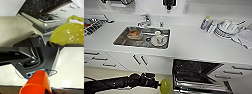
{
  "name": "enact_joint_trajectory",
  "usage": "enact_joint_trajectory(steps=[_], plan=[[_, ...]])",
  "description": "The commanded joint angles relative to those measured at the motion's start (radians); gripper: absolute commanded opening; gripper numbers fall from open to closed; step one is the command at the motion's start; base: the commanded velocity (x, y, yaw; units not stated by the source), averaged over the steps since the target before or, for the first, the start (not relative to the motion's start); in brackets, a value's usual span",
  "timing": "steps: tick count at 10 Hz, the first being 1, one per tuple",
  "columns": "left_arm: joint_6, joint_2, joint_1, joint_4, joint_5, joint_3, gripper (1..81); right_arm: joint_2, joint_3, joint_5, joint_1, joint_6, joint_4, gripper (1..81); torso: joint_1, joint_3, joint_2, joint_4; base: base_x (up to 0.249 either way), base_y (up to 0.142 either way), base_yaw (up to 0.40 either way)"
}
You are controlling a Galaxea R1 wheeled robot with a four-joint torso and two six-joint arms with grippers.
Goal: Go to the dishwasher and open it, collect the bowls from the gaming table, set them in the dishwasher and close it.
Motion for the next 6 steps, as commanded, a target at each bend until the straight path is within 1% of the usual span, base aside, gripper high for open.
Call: enact_joint_trajectory(steps=[1,4,5,6], plan=[[-0.087,0.156,-0.202,-0.037,0.156,-0.033,1.0,-0.010,-0.001,-0.046,-0.022,0.001,-0.003,1.0,0.000,0.000,0.000,0.000,0.000,0.000,0.000],[-0.094,0.323,-0.226,-0.034,0.156,-0.112,1.0,-0.005,-0.001,-0.046,-0.020,0.001,-0.004,1.0,0.000,0.000,0.000,0.000,0.000,0.000,0.000],[-0.096,0.380,-0.237,-0.034,0.152,-0.154,1.0,-0.001,-0.001,-0.046,-0.019,0.001,-0.006,1.0,0.000,-0.001,0.000,0.000,0.000,0.000,0.000],[-0.108,0.446,-0.251,-0.034,0.150,-0.204,1.0,0.002,-0.001,-0.046,-0.019,0.001,-0.006,1.0,0.000,-0.001,0.001,0.000,0.000,0.000,0.000]])
